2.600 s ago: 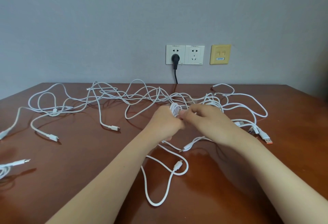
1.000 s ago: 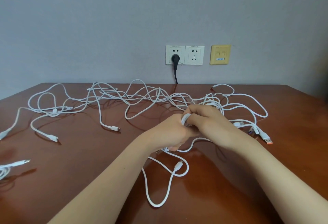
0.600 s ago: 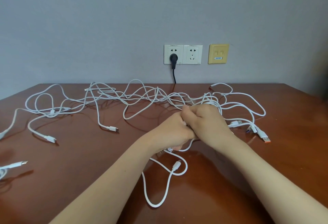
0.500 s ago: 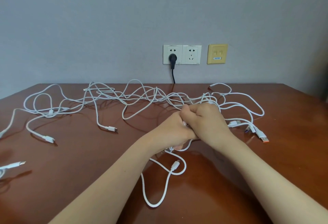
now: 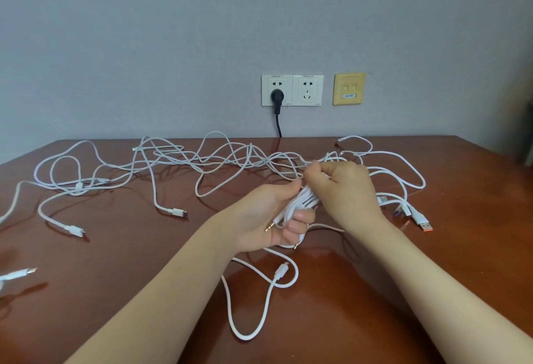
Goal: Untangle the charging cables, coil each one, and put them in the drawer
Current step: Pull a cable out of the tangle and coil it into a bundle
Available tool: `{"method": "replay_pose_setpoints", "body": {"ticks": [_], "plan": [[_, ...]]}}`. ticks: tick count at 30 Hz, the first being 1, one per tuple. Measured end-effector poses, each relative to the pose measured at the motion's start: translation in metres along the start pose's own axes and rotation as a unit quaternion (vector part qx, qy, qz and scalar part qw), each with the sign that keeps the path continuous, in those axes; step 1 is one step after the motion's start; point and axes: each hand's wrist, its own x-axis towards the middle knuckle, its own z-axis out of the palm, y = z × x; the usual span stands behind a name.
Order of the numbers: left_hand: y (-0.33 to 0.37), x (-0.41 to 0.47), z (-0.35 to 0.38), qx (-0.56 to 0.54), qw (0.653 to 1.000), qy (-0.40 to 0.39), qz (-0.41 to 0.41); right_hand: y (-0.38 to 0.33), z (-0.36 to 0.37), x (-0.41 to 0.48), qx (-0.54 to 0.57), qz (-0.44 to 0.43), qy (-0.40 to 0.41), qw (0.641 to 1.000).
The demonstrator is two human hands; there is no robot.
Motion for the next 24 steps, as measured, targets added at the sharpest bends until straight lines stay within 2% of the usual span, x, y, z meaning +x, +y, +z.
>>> {"method": "replay_pose_setpoints", "body": {"ticks": [3,5,10,16,19,22,24], "plan": [[0.0,0.003,-0.006,-0.03,0.997,-0.057,-0.036,-0.004,0.0,-0.002,-0.039,0.009,0.029,0.999],[0.003,-0.001,-0.005,-0.018,0.997,-0.067,-0.043,-0.006,0.001,-0.003,-0.076,0.016,0.038,0.996],[0.005,-0.004,-0.002,0.092,0.994,-0.029,-0.044,-0.005,-0.002,-0.003,-0.093,0.034,0.044,0.994],[0.006,-0.003,-0.001,0.212,0.971,0.031,-0.102,-0.005,0.004,-0.003,-0.115,0.043,0.0,0.992],[0.004,-0.002,0.001,0.242,0.966,0.066,-0.067,0.0,0.003,-0.002,-0.077,0.042,-0.012,0.996],[0.005,0.002,0.001,0.263,0.958,0.106,-0.04,0.006,-0.001,0.0,0.01,-0.002,-0.035,0.999],[0.007,0.004,-0.003,0.271,0.952,0.139,-0.036,0.007,-0.005,0.003,0.07,0.01,-0.042,0.997]]}}
